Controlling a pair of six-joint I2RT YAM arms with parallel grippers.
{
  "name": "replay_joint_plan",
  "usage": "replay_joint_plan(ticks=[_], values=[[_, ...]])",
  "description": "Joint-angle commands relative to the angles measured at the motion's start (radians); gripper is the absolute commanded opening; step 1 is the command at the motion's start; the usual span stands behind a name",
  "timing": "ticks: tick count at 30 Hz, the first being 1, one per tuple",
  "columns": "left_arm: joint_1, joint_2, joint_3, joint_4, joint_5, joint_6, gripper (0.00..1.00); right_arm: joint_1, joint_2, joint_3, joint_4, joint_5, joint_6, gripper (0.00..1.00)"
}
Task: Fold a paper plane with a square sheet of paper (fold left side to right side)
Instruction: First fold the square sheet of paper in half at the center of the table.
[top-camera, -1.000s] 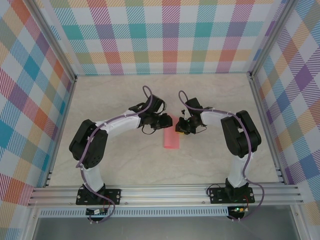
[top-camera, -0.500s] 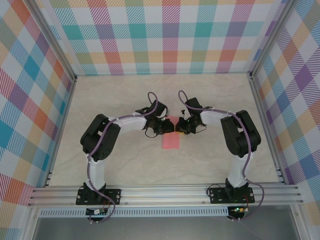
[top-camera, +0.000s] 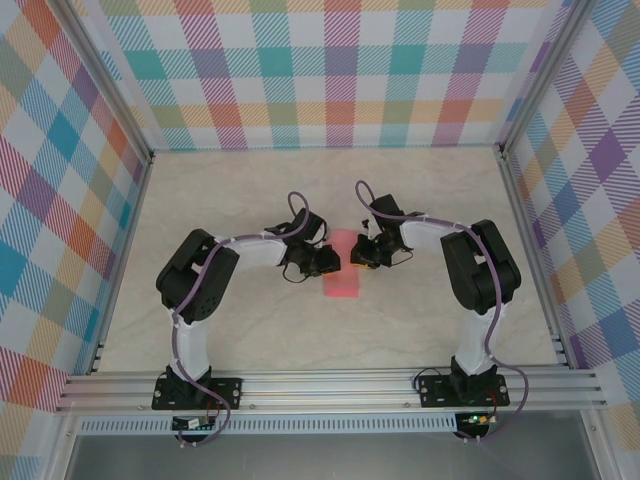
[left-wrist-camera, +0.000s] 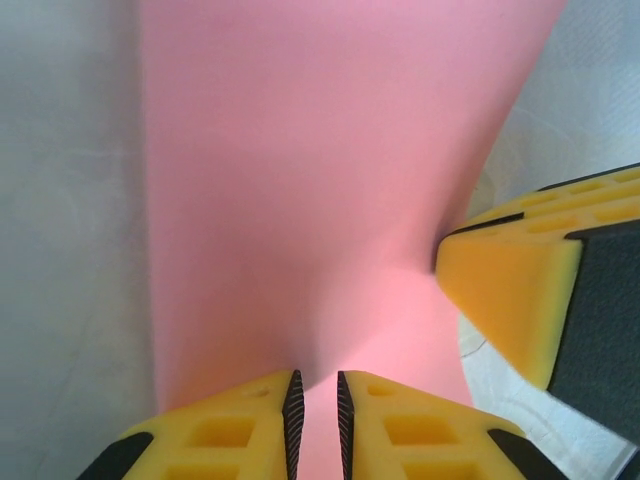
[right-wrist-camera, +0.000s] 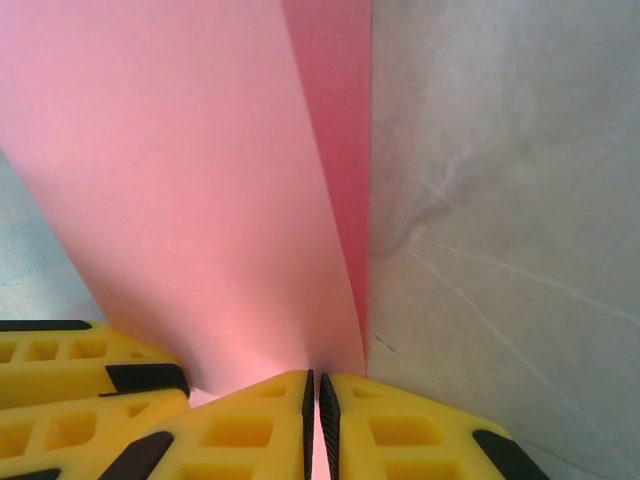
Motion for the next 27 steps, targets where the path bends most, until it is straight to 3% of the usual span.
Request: replay_joint_plan(ticks=[1, 7, 11, 18, 27], values=[[0.045, -0.051, -0.058, -0.075, -0.027, 0.021, 0.2, 0.008, 0.063, -0.015, -0.068, 0.076, -0.021, 0.15], [0.067, -0.144, -0.082, -0.088, -0.018, 0.044, 0.2, 0.008, 0.063, -0.013, -0.07, 0.072, -0.023, 0.15], [0.067, -0.164, -0.078, -0.017, 0.047, 0.026, 0.2, 0.007, 0.061, -0.011, -0.069, 0.07, -0.021, 0.15], [0.035, -0.052, -0.016, 0.092, 0.138, -0.013, 0.19, 0.009, 0.064, -0.011, -0.069, 0.068, -0.022, 0.15], [0.022, 0.045, 0.007, 0.08, 0.091, -0.006, 0.18, 0.011, 0.059, -0.009, -0.071, 0.066, -0.023, 0.15]])
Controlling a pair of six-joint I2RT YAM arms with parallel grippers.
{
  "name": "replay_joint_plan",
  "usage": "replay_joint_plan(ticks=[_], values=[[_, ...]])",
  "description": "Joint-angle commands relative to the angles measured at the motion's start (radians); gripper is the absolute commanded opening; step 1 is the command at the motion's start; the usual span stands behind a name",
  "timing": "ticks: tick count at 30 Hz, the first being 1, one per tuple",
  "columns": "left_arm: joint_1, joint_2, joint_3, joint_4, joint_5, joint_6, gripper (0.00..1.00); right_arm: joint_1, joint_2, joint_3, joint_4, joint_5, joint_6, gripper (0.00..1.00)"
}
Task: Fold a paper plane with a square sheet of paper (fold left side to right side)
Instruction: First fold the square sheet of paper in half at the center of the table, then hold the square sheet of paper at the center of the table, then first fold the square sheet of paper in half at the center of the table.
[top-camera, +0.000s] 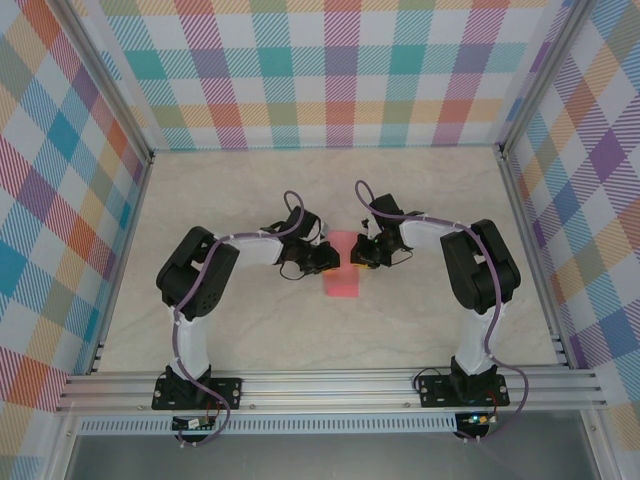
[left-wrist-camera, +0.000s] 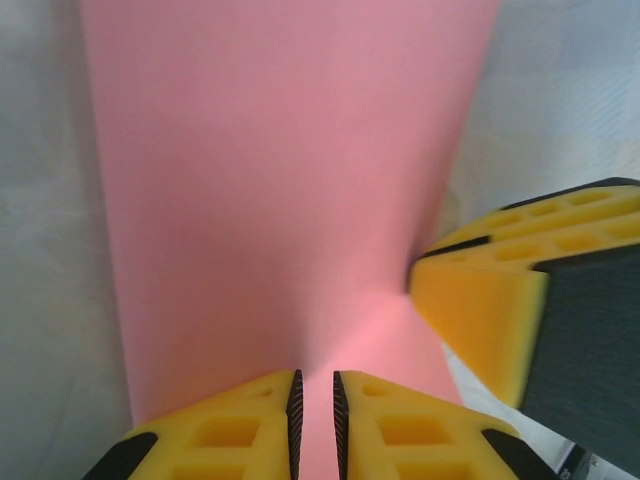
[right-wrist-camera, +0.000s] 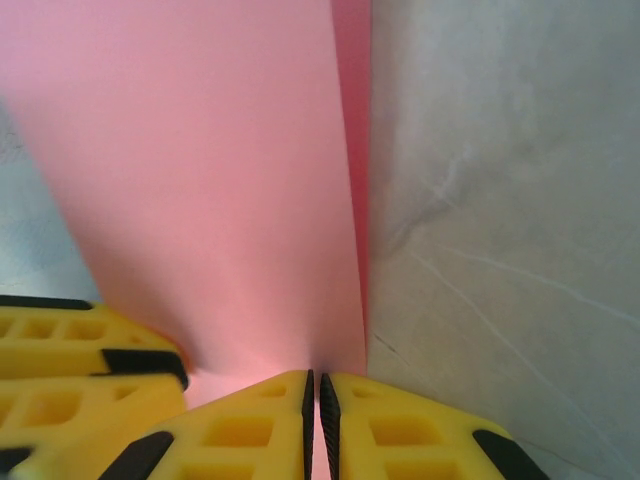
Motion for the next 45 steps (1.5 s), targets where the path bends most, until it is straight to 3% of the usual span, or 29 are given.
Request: replay_joint_plan(ticks=[1, 16, 27, 45], values=[[-0.003, 0.01, 0.003, -0.014, -0.018, 0.01, 0.18, 0.01, 0.053, -0.02, -0.053, 0.06, -0.019, 0.15], [-0.031, 0.018, -0.055, -0.055, -0.079, 0.016, 0.17, -0.015, -0.075, 0.031, 0.072, -0.064, -0.018, 0.14], [-0.034, 0.019, -0.047, -0.063, -0.08, 0.021, 0.16, -0.013, 0.099, 0.165, 0.144, -0.173, 0.04, 0.13], [-0.045, -0.047, -0.101, -0.091, -0.055, 0.08, 0.16, -0.006, 0.222, 0.253, -0.033, -0.04, 0.001, 0.13]])
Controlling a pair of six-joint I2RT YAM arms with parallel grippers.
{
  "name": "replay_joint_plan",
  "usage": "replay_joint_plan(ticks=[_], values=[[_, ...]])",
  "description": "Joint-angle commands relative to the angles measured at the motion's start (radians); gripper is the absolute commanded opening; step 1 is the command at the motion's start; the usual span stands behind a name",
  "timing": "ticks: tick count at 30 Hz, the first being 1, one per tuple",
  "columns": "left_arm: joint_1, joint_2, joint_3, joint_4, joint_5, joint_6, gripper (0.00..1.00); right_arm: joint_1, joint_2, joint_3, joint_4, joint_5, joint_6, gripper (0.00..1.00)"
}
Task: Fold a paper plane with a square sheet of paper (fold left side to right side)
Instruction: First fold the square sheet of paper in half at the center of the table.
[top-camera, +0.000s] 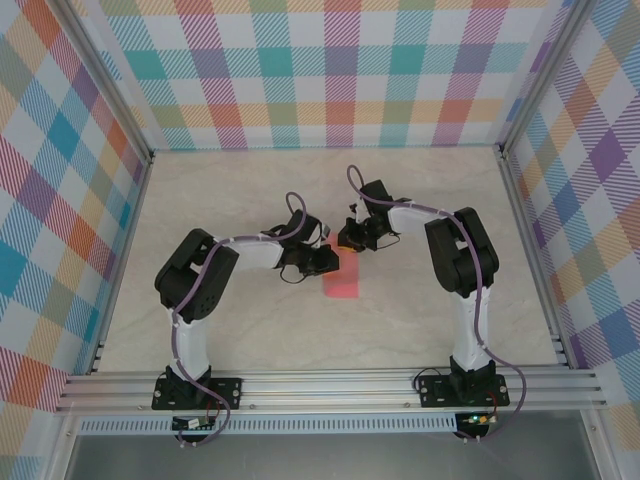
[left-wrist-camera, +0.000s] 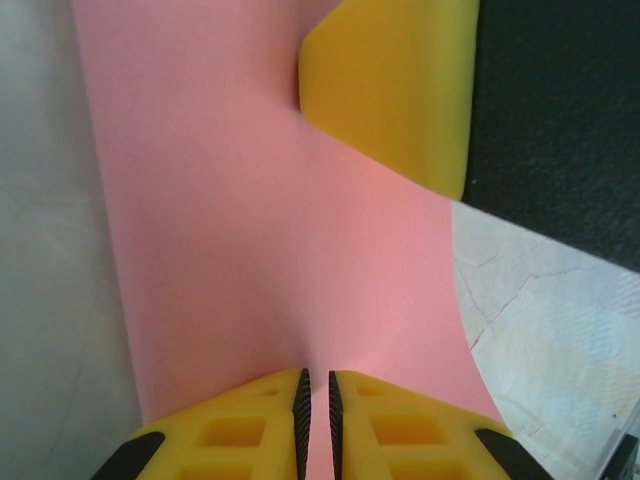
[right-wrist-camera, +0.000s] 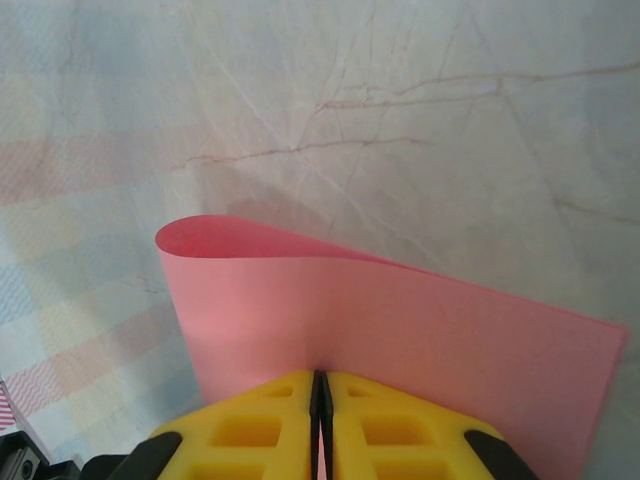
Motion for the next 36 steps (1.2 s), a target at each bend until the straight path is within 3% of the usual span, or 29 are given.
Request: replay_joint_plan(ticks=[1, 17, 25, 36], values=[[-0.025, -0.022, -0.066, -0.11, 0.004, 0.04, 0.16, 0.004, 0.04, 0.018, -0.059, 0.059, -0.022, 0.13], [-0.081, -0.166, -0.274, -0.016, 0.072, 0.067, 0.16, 0.003, 0.049, 0.009, -0.071, 0.073, -0.018, 0.13], [-0.135, -0.204, -0.288, -0.055, 0.068, 0.091, 0.17, 0.003, 0.051, 0.01, -0.076, 0.075, -0.019, 0.13], [-0.143, -0.308, -0.306, -0.055, 0.072, 0.056, 0.16, 0.004, 0.035, 0.0, -0.039, 0.046, -0.026, 0.13]])
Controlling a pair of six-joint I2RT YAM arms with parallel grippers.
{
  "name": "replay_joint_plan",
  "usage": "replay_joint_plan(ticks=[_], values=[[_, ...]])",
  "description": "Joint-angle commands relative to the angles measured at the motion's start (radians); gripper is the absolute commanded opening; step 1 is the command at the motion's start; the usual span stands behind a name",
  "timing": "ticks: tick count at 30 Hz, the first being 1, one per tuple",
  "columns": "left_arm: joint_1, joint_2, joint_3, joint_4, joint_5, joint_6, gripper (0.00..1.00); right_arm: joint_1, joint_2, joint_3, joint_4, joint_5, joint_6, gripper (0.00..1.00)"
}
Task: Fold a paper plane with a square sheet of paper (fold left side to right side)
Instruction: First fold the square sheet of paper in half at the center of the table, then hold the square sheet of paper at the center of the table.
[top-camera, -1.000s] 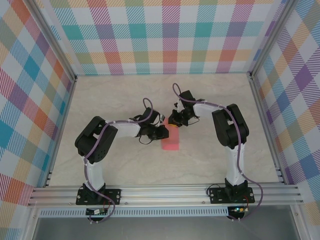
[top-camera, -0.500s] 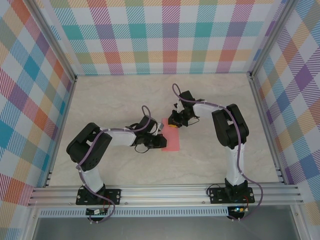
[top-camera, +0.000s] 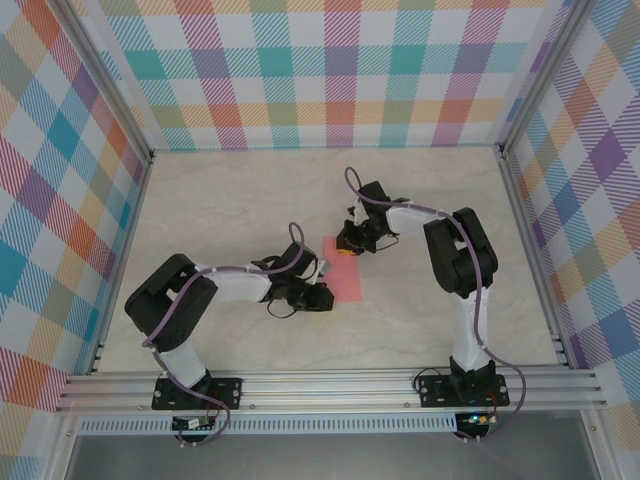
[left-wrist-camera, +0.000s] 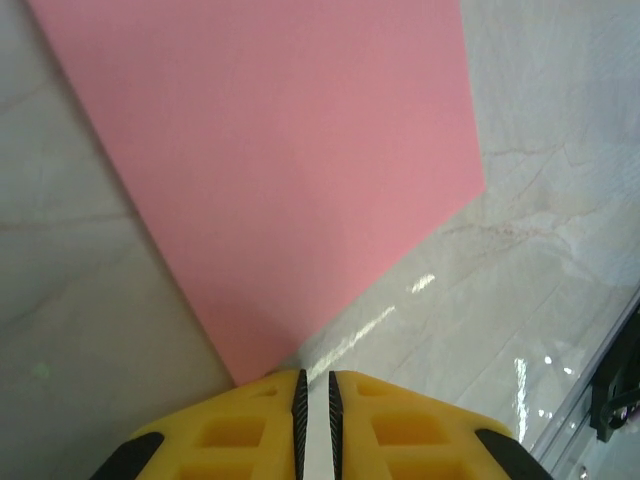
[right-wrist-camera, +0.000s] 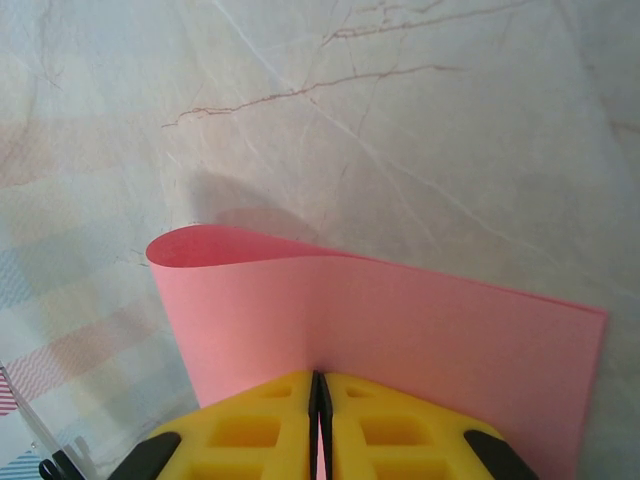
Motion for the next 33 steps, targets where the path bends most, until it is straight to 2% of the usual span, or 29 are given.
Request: replay_joint_plan(ticks=[1, 6, 12, 18, 25, 31, 33], values=[[-0.01, -0.081, 0.014, -0.052, 0.034, -0.016, 0.17, -0.006, 0.034, -0.003, -0.008, 0.055, -0.026, 0.13], [0.048, -0.115, 0.086, -0.028, 0.04, -0.023, 0.22, -0.007, 0.028, 0.002, -0.014, 0.058, -0.032, 0.13], [0.106, 0.062, 0.206, -0.013, 0.07, 0.001, 0.21, -0.007, 0.027, 0.003, -0.019, 0.059, -0.036, 0.13], [0.107, 0.186, 0.255, 0.034, 0.088, -0.01, 0.2, -0.006, 0.018, 0.004, -0.013, 0.049, -0.035, 0.13], [0.104, 0.208, 0.239, 0.011, 0.059, -0.018, 0.2, -0.007, -0.009, 0.026, -0.01, 0.025, -0.042, 0.14], [0.099, 0.224, 0.206, -0.004, 0.041, -0.025, 0.19, -0.011, -0.1, 0.083, -0.068, 0.053, -0.073, 0.2], [0.098, 0.227, 0.197, 0.009, 0.038, -0.036, 0.19, -0.015, -0.157, 0.071, -0.093, 0.095, -0.087, 0.29]])
